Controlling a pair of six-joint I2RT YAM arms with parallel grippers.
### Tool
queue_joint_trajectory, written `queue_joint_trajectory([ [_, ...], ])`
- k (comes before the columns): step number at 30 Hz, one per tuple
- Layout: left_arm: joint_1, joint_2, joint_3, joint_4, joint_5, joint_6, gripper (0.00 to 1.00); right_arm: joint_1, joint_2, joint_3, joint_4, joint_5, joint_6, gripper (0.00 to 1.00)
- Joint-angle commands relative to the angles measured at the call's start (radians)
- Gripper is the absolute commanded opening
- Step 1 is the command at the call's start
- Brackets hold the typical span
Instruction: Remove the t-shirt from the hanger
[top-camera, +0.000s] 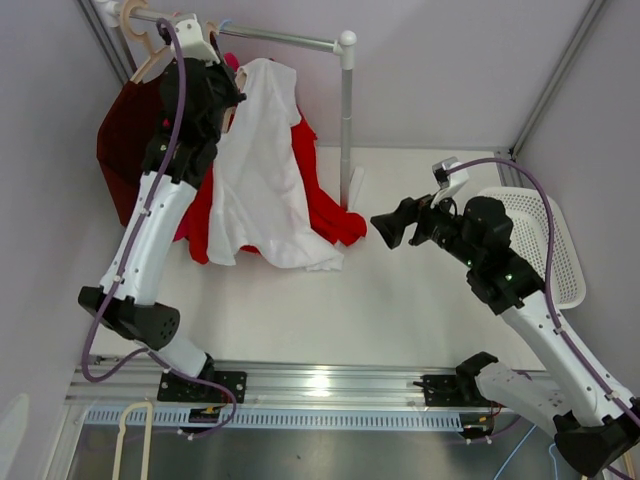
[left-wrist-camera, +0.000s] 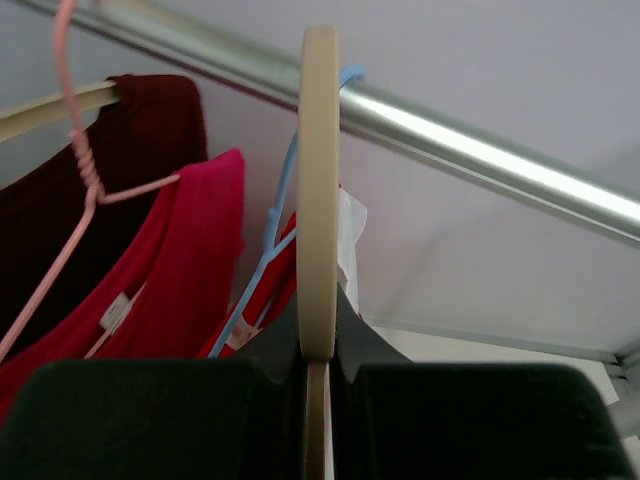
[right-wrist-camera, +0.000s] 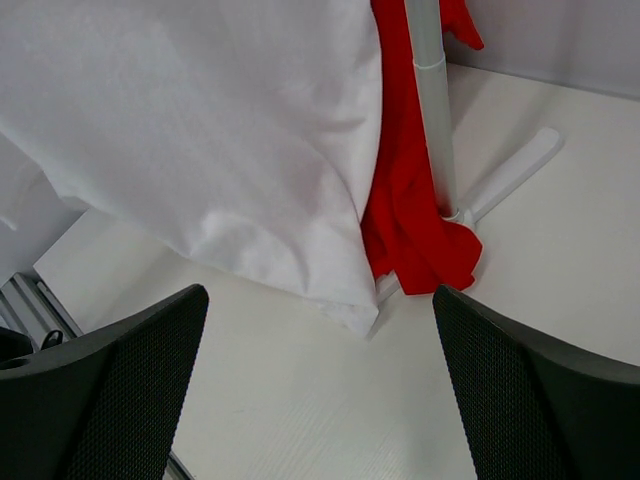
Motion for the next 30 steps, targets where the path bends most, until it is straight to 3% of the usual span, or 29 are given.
queue_joint_trajectory([
  [1, -0.103, -0.094, -0.04, -0.006, -0.414, -0.032, 0.01, 0.011, 0.015, 0.063, -0.005, -0.025, 0.014, 1.0],
  [4, -0.206, -0.119, -0.064, 0.002, -0.664, 0.036, 0.01, 0.048, 0.024, 0.075, 0.004, -0.079, -0.001, 1.0],
  [6, -0.258, -0.12, -0.049, -0.05, -0.725, 0.041, 0.01, 0.139, 0.041, 0.086, 0.022, -0.085, -0.027, 1.0],
  [10, -0.313, -0.096, 0.028, -0.205, -0.824, -0.02, 0.01, 0.339, 0.08, 0.111, 0.053, 0.047, -0.104, 1.0],
  [13, -0.336, -0.062, 0.088, -0.309, -0.85, -0.082, 0.01, 0.425, 0.102, 0.111, 0.114, 0.067, -0.11, 0.99],
  [17, -0.374, -0.054, 0.063, -0.287, -0.91, -0.05, 0.01, 0.485, 0.12, 0.127, 0.182, 0.069, -0.11, 0.99],
  [25, -0.393, -0.04, 0.005, -0.283, -0.905, -0.077, 0.01, 0.618, 0.205, 0.224, 0.162, 0.122, -0.133, 0.99],
  [30, -0.411, -0.025, 0.008, -0.29, -0.908, -0.094, 0.01, 0.634, 0.252, 0.236, 0.177, 0.164, -0.13, 0.99],
])
